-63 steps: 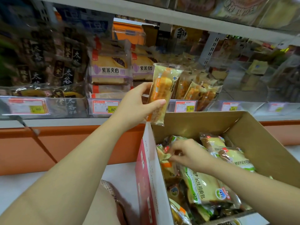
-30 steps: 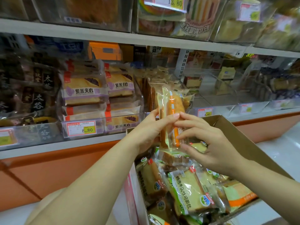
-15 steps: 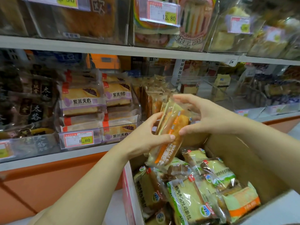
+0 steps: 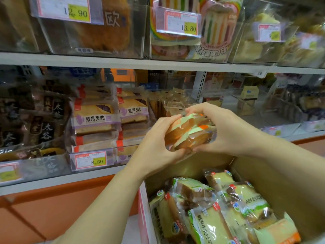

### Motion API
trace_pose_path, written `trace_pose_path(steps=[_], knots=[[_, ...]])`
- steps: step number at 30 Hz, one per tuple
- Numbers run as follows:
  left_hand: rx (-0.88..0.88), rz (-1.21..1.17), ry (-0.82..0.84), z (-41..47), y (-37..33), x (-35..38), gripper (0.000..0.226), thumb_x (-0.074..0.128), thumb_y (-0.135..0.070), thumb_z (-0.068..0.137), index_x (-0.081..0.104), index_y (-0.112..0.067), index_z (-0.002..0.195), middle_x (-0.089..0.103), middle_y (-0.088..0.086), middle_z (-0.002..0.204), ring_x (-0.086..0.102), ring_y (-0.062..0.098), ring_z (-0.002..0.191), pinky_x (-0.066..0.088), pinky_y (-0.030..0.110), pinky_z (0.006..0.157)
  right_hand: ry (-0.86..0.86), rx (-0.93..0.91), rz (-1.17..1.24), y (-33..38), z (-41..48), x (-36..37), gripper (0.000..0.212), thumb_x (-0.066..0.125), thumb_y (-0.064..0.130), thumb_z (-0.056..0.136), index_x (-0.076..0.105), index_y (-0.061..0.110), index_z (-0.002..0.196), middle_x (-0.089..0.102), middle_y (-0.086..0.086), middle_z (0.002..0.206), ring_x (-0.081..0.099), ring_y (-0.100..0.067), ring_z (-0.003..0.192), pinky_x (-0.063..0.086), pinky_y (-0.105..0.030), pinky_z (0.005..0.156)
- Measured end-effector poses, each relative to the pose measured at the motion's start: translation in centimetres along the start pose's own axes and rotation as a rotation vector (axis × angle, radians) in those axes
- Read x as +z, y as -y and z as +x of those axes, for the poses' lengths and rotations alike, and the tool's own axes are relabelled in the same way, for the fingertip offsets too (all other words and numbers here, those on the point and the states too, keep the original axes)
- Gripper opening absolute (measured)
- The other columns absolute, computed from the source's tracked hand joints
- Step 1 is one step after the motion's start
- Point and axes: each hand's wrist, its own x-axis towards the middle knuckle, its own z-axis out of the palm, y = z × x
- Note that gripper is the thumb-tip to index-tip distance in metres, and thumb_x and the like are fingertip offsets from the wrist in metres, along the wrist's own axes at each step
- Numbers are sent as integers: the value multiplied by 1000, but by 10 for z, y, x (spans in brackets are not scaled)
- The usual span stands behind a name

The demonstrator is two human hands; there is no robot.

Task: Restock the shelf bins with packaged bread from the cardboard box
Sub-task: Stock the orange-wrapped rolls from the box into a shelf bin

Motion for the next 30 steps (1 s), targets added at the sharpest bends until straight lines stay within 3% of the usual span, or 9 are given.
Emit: trace_pose_path(steps=[4, 8, 13, 16, 19, 21, 24, 27, 30], knots=[[54, 202, -155, 21, 4, -3, 78, 70, -45, 74, 36, -30, 142, 46, -10, 137, 41, 10, 128, 37, 49, 106, -167, -40, 21, -11, 8, 1, 69, 84, 29, 67, 48, 26, 126, 56, 12, 118, 56, -4, 107, 51, -24, 88], [-95, 283, -282, 43, 19, -10, 75, 72, -39, 79, 36, -27, 144, 40, -5, 145, 34, 15, 134, 29, 49, 113, -340, -49, 72, -31, 27, 15, 66, 82, 21, 70, 47, 18, 126, 55, 1, 123, 56, -15, 112, 53, -36, 89], [-264, 180, -402, 56, 37, -15, 55, 64, -26, 89, 42, -27, 140, 44, -6, 141, 40, 10, 129, 29, 23, 103, -499, 2, 192, -60, 60, 48, 67, 83, 16, 71, 42, 28, 122, 52, 1, 126, 53, -12, 115, 51, -29, 93], [-330, 185, -363, 60, 46, -15, 51, 61, -22, 91, 43, -26, 139, 49, -3, 137, 44, 13, 126, 30, 19, 95, -562, 57, 269, -73, 80, 63, 66, 82, 14, 72, 42, 23, 124, 50, 5, 119, 52, -7, 108, 45, -12, 89], [-354, 200, -294, 65, 50, -13, 48, 59, -23, 93, 44, -25, 139, 54, -7, 124, 46, 7, 116, 31, 15, 89, -553, 103, 308, -85, 97, 67, 64, 80, 17, 74, 38, 27, 121, 49, 8, 114, 50, -4, 104, 39, -3, 86], [-370, 179, -261, 65, 53, -10, 46, 58, -25, 93, 44, -27, 138, 50, -13, 115, 42, 1, 107, 32, 16, 88, -515, 134, 315, -94, 103, 68, 65, 80, 20, 75, 38, 28, 123, 49, 8, 116, 50, -5, 108, 39, -6, 88], [-391, 161, -219, 64, 61, -7, 46, 57, -27, 94, 42, -31, 137, 52, -11, 124, 43, 1, 108, 32, 16, 87, -423, 141, 273, -106, 106, 63, 65, 79, 22, 75, 37, 34, 124, 50, 9, 119, 50, -7, 111, 41, -15, 92], [-424, 159, -231, 67, 66, -8, 49, 59, -27, 93, 41, -30, 139, 53, -7, 132, 48, 7, 118, 33, 16, 88, -352, 110, 151, -110, 110, 49, 63, 80, 21, 73, 46, 28, 126, 51, 9, 115, 49, -5, 106, 39, -10, 88], [-441, 151, -261, 69, 69, -9, 53, 60, -27, 92, 40, -29, 141, 55, -5, 131, 45, 1, 104, 35, 16, 84, -277, 57, 1, -107, 117, 38, 64, 80, 23, 73, 49, 24, 130, 51, 8, 116, 46, -4, 107, 36, -16, 88]])
